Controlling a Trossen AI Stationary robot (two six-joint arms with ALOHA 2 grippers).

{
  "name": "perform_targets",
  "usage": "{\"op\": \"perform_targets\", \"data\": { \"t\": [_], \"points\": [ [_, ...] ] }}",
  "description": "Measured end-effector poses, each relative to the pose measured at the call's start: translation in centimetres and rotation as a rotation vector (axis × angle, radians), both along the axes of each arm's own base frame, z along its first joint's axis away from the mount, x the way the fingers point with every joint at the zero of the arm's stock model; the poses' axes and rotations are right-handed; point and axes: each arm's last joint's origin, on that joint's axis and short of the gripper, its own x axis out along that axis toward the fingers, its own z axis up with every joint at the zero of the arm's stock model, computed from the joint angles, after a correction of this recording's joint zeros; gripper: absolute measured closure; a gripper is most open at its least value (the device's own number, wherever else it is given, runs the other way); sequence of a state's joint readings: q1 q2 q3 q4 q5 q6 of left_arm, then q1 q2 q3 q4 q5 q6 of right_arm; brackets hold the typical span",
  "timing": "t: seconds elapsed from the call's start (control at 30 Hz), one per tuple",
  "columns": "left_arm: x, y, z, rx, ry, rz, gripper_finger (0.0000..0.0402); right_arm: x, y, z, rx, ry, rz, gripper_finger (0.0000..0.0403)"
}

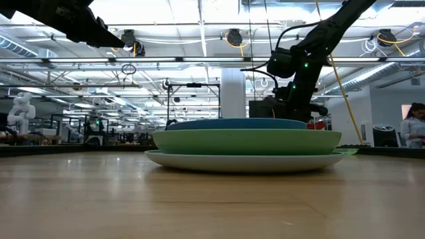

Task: Stack plastic plates
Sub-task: Stack the light green plate on top of the blue plate

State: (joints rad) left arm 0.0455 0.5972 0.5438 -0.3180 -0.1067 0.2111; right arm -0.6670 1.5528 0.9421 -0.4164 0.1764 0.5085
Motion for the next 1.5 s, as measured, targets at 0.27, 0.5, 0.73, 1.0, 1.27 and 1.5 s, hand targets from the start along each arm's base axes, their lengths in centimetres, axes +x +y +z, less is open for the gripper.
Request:
{"op": "perform_targets", "data": {
  "t": [0.27, 0.5, 0.73, 1.0, 1.27, 1.5],
  "points": [
    [0.0, 0.0, 0.0, 0.0, 0.0, 0.0, 0.0341, -1.2, -1.0, -0.1, 0.012, 0.025, -0.047, 0.027],
    [0.0, 0.0, 0.0, 0.0, 0.001, 0.0, 0.0341, -1.0, -1.1, -0.8, 0.027, 0.044, -0.047, 0.0269],
    [0.0, 0.0, -0.1, -0.001, 0.008, 0.001, 0.0341, -0.5, -1.6, -3.3, 0.069, 0.111, -0.048, 0.027],
    [0.0, 0.0, -0.1, -0.003, 0.013, 0.001, 0.0341, -0.3, -1.6, -4.1, 0.072, 0.139, -0.054, 0.027],
    [-0.1, 0.0, -0.2, -0.004, 0.018, 0.001, 0.0341, -0.7, -1.3, -2.2, 0.0, 0.137, -0.081, 0.0271],
    [-0.1, 0.0, -0.2, -0.004, 0.018, 0.001, 0.0341, -1.4, -1.2, -2.7, 0.001, 0.233, -0.133, 0.0271]
  ]
}}
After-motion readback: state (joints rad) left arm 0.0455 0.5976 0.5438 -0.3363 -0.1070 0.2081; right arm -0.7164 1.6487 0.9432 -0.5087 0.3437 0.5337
